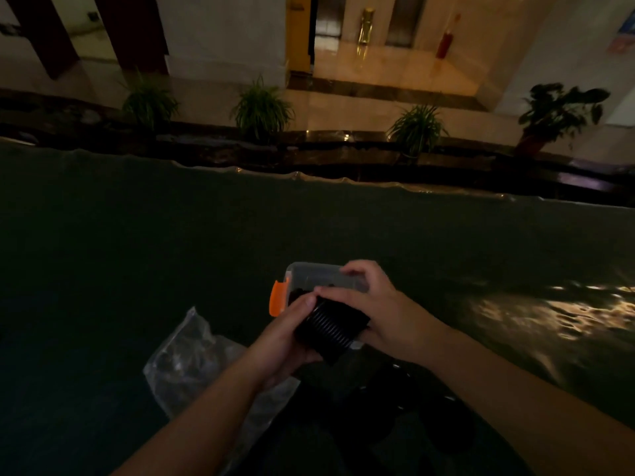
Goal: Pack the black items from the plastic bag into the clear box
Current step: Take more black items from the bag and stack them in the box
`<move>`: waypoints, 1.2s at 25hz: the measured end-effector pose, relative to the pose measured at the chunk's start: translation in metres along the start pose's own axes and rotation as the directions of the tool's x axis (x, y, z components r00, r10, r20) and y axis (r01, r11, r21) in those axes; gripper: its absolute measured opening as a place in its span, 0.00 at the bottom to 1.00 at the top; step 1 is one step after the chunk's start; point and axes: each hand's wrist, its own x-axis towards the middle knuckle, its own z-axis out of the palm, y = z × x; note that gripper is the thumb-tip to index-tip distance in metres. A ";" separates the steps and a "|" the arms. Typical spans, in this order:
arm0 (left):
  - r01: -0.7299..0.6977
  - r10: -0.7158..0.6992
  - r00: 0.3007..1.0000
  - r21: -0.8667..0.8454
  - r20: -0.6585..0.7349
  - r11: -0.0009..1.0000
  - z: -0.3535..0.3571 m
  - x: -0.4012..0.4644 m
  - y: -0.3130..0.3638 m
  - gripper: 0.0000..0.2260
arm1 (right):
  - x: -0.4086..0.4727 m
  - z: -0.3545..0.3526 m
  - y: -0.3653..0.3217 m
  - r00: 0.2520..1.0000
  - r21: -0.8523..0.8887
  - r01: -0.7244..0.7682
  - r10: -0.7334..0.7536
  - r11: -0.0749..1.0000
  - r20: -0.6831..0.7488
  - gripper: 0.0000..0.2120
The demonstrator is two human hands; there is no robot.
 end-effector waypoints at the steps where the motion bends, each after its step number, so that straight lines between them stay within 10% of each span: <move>1: -0.016 0.016 1.000 -0.050 -0.003 0.999 -0.001 0.005 -0.003 0.25 | 0.001 -0.001 0.002 0.992 -0.047 -0.108 0.104 0.993 -0.071 0.43; 4: -0.076 0.068 0.997 -0.201 -0.046 0.977 0.001 0.024 -0.007 0.27 | 0.002 0.003 -0.003 0.834 0.208 -0.472 0.511 0.856 -0.209 0.35; 12: -0.139 0.100 0.972 -0.181 -0.212 0.974 0.018 0.069 -0.010 0.25 | 0.015 0.020 0.010 0.546 0.877 -0.452 0.828 0.164 0.127 0.07; 18: -0.047 0.135 0.965 0.359 -0.224 0.932 0.013 0.098 -0.003 0.35 | 0.049 0.040 0.045 0.363 0.803 -0.587 0.920 0.101 0.149 0.33; 22: 0.008 0.436 0.854 0.845 -0.284 0.535 -0.030 0.099 0.016 0.34 | 0.062 0.057 0.065 0.288 0.704 -0.700 0.949 0.118 0.127 0.35; 25: 0.171 0.529 0.720 0.854 -0.449 0.492 -0.062 0.096 0.024 0.25 | 0.067 0.080 0.070 0.295 0.492 -0.846 0.949 0.207 0.108 0.38; 30: 0.244 0.413 0.752 0.799 -0.514 0.550 -0.077 0.090 0.006 0.25 | 0.072 0.113 0.072 0.307 0.404 -0.864 0.950 0.300 -0.050 0.37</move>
